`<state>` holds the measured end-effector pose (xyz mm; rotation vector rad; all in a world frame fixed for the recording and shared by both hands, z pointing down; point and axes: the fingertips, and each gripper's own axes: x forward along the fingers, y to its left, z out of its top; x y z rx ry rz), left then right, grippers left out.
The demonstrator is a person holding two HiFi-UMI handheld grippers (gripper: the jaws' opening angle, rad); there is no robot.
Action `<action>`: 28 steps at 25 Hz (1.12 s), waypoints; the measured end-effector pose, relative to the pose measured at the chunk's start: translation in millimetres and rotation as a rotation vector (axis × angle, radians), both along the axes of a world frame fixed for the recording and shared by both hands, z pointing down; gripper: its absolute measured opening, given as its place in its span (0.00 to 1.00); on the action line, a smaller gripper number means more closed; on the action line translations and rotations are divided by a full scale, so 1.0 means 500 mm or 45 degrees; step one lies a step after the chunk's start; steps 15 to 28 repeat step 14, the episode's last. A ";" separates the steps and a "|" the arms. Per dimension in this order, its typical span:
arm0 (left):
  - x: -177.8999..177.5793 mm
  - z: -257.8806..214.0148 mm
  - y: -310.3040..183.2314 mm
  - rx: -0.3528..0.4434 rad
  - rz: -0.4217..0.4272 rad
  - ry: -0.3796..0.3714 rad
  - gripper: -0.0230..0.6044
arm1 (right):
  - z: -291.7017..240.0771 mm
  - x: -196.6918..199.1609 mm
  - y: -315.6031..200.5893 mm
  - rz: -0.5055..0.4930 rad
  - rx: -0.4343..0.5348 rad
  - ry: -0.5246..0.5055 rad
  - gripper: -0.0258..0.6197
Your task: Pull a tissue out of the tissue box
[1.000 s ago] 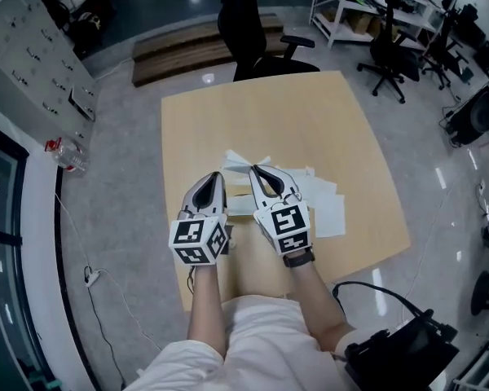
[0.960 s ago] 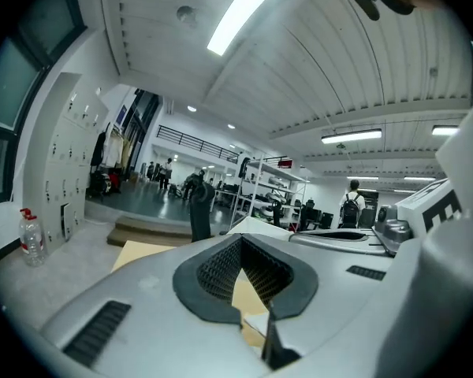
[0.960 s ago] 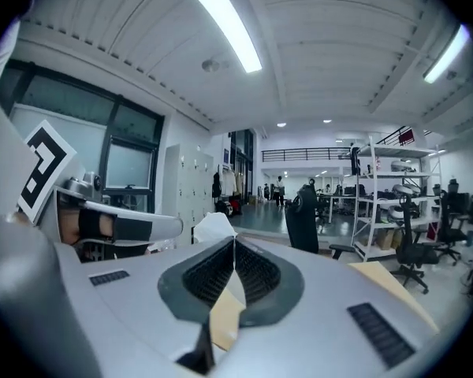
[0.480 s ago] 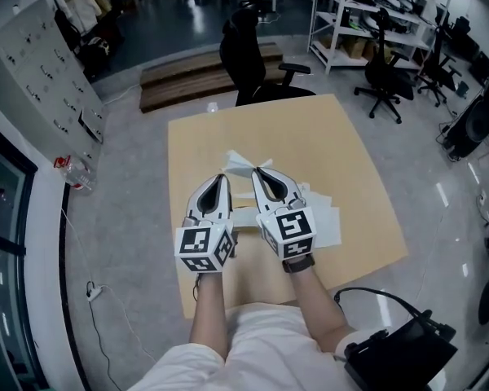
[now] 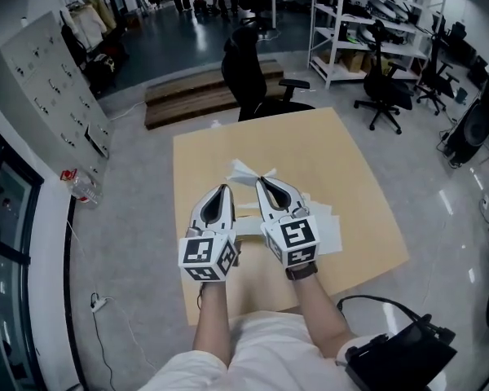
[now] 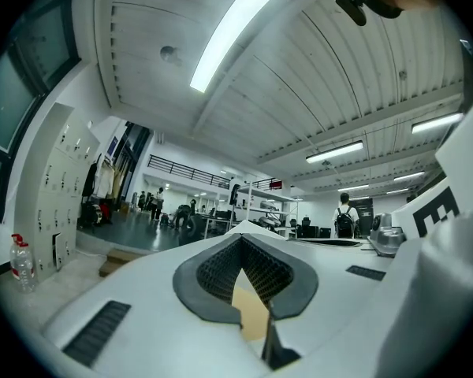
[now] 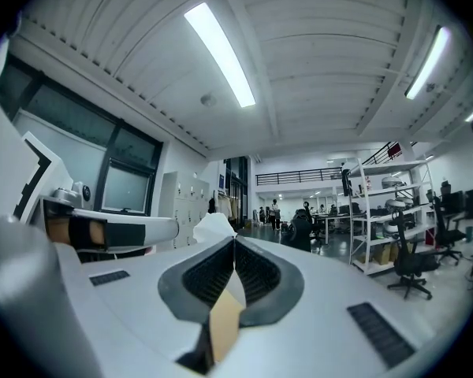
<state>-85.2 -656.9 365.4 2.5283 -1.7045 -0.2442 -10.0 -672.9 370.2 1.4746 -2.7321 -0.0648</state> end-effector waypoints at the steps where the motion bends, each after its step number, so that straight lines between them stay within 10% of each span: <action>1: 0.000 0.001 0.005 0.001 -0.001 -0.001 0.04 | 0.000 0.000 0.005 -0.005 0.001 -0.007 0.05; 28: 0.022 -0.005 0.082 0.014 -0.019 -0.022 0.04 | -0.016 0.046 0.074 0.037 0.044 -0.046 0.05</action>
